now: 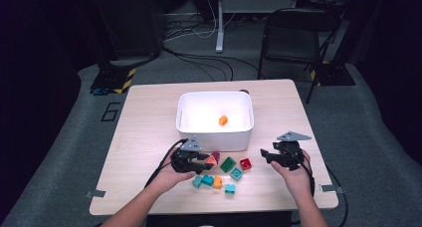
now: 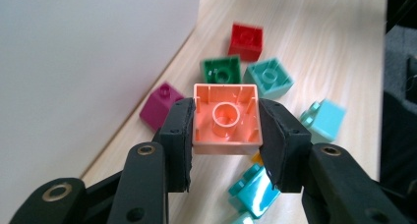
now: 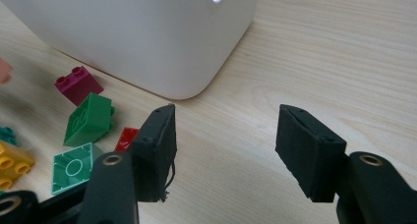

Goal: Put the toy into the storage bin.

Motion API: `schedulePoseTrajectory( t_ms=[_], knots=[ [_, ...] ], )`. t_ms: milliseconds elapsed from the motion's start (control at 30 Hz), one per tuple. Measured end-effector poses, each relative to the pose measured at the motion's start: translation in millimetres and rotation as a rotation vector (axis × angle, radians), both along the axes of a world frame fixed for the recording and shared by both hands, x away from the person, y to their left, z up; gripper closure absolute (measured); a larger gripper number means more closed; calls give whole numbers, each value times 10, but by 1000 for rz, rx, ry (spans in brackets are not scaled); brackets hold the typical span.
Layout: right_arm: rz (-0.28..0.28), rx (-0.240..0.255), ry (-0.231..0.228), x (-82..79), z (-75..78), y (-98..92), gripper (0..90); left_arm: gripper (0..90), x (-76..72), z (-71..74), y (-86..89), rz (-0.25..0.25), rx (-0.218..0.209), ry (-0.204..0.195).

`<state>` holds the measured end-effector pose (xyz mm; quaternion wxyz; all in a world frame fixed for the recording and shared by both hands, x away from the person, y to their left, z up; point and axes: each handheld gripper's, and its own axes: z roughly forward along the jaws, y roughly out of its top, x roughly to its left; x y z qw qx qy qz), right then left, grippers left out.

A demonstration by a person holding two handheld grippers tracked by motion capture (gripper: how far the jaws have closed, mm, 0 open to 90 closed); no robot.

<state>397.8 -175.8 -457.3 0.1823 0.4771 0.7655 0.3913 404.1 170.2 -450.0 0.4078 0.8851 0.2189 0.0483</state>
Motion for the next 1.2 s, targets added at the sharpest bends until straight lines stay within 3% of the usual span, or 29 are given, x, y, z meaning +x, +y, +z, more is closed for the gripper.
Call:
schedulePoseTrajectory(
  t_ms=[500, 700, 933, 1200],
  knots=[
    [-1, 4, 2, 1, -5, -4, 397, 589, 167, 654, 37, 3, -53, -6],
    [0, 6, 7, 2, -12, -8, 396, 589, 270, 851, 8, -1, -34, -21],
    [-2, 5, 4, 6, -14, -19, 396, 589, 433, 999, -61, 5, -32, -28],
    [-5, 9, 8, 8, -17, -29, 396, 589, 622, 1052, -150, 4, -20, -28]
  ],
)
